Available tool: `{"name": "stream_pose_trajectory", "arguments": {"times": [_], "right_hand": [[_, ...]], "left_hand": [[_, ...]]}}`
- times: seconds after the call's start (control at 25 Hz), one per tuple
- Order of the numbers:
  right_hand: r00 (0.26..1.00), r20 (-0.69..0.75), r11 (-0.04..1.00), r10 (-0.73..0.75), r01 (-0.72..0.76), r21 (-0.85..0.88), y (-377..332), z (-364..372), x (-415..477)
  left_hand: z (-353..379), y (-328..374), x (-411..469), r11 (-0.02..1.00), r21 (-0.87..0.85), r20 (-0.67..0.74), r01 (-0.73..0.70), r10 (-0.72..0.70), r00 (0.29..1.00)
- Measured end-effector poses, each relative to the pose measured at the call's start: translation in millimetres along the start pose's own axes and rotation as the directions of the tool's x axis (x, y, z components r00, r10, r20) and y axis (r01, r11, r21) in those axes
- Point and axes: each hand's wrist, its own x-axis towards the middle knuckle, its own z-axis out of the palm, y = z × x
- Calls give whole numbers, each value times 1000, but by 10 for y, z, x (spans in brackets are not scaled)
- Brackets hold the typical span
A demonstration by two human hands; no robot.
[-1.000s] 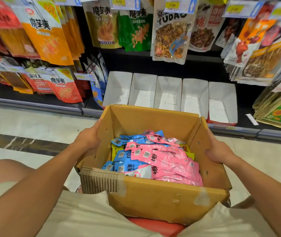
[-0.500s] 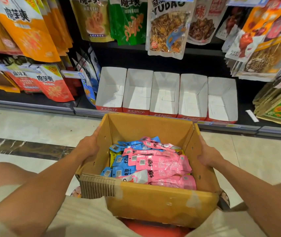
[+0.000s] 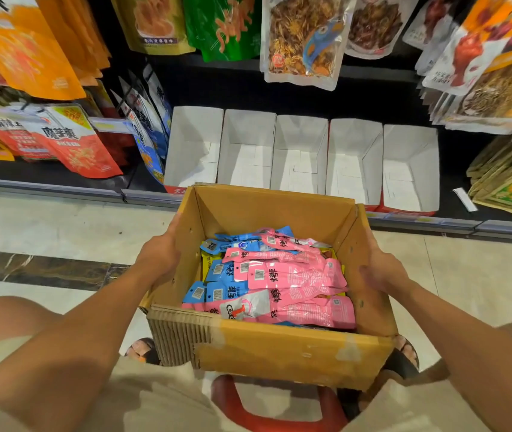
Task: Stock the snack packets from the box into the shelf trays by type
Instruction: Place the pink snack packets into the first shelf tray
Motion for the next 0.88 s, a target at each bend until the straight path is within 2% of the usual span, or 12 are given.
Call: {"name": "stream_pose_trajectory", "arguments": {"times": [0.12, 0.36, 0.44, 0.56, 0.76, 0.88], "right_hand": [[1000, -14, 1000, 0, 0, 3, -18, -24, 114], [997, -51, 991, 49, -42, 129, -162, -38, 220], [997, -50, 995, 62, -58, 84, -186, -56, 245], [993, -57, 995, 103, -102, 24, -194, -25, 229], [997, -78, 997, -18, 23, 70, -105, 126, 84], [1000, -6, 1000, 14, -14, 21, -151, 49, 76]], "left_hand": [[31, 16, 113, 1000, -8, -45, -23, 23, 999], [66, 111, 258, 1000, -18, -108, -3, 1, 994], [103, 128, 243, 999, -22, -118, -25, 22, 993], [160, 102, 195, 999, 5, -116, -32, 32, 993], [276, 27, 113, 1000, -4, -91, -18, 17, 996], [258, 12, 128, 999, 10, -15, -34, 34, 999]]}}
